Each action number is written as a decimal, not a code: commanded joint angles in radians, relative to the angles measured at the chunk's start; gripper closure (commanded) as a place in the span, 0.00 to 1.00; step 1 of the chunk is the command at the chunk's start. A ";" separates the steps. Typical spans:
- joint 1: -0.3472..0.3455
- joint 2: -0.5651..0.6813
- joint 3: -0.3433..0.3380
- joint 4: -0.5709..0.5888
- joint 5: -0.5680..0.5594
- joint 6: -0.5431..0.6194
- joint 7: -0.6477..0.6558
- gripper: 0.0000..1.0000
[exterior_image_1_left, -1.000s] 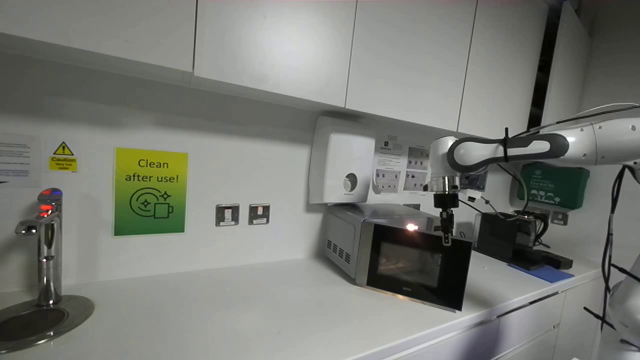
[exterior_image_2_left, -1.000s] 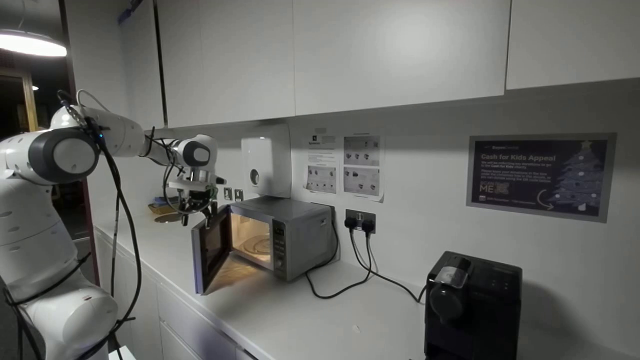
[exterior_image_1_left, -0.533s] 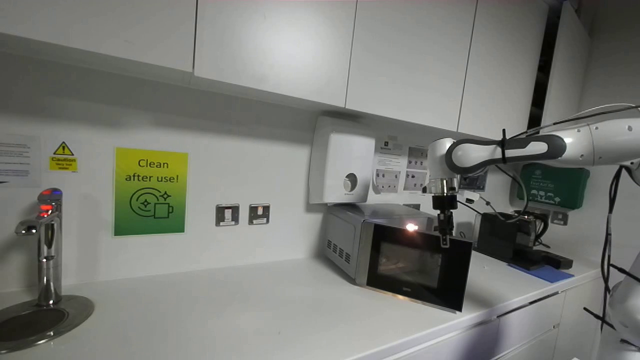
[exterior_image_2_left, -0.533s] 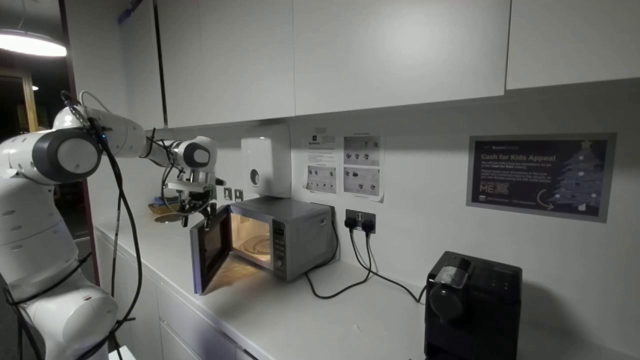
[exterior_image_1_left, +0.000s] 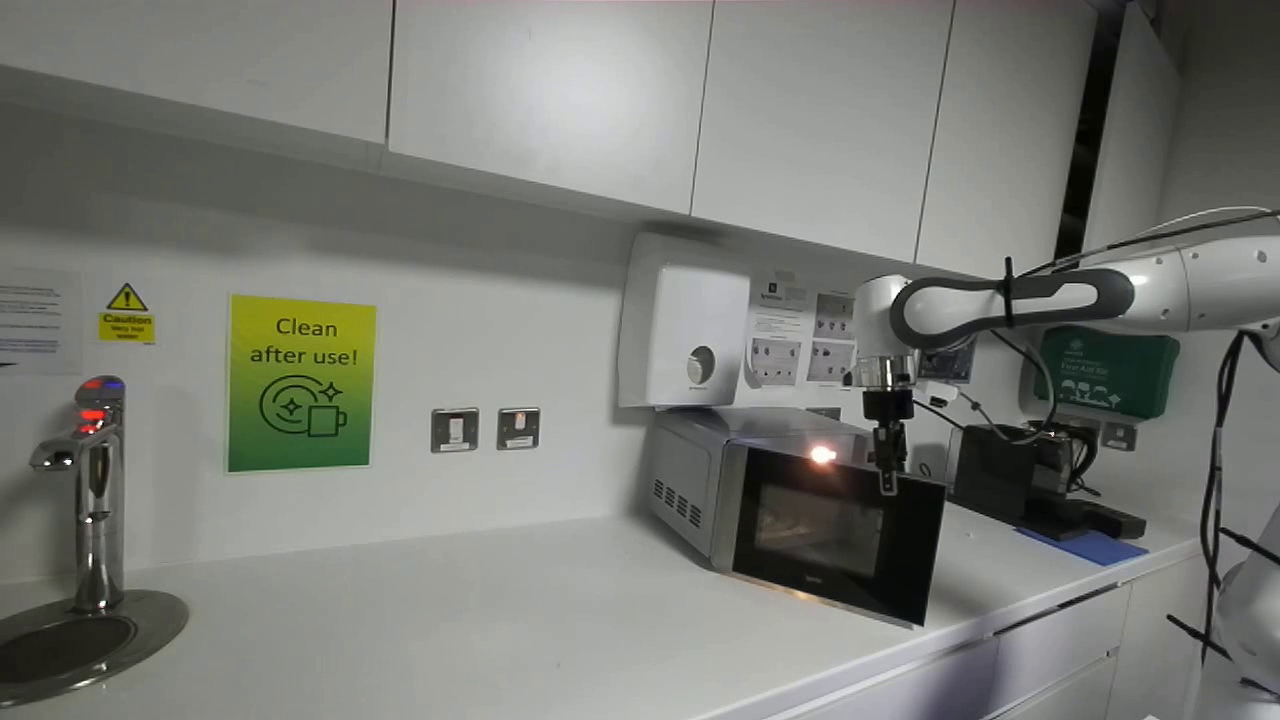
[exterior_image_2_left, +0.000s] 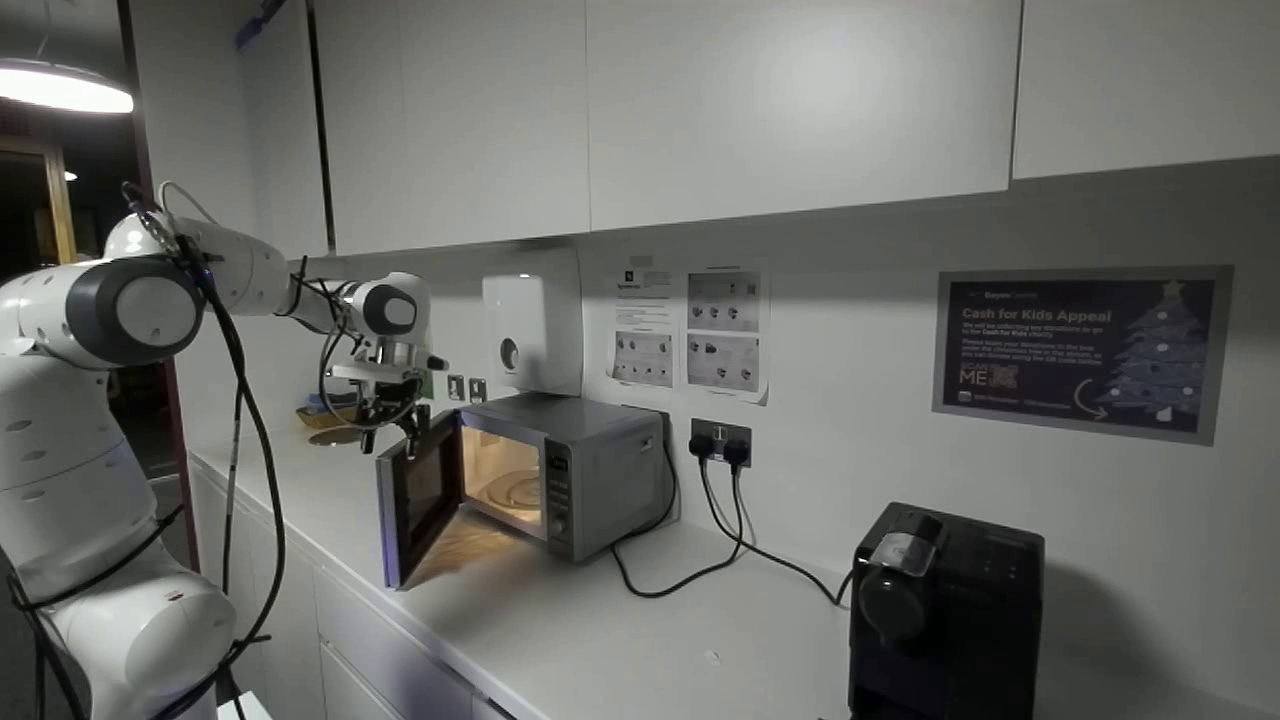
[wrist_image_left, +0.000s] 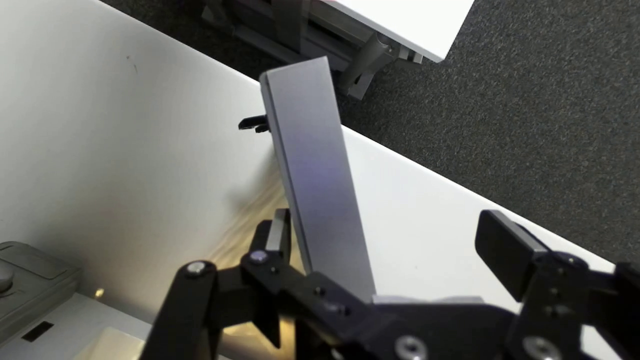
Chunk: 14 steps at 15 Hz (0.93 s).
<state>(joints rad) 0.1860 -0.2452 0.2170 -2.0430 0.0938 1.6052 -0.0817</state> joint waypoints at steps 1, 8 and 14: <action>0.010 0.006 0.006 0.019 -0.020 -0.002 0.031 0.00; 0.010 -0.001 0.011 0.011 -0.020 0.038 0.041 0.00; 0.013 -0.006 0.017 0.000 -0.030 0.109 0.071 0.00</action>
<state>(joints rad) 0.1907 -0.2453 0.2274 -2.0430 0.0887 1.6785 -0.0479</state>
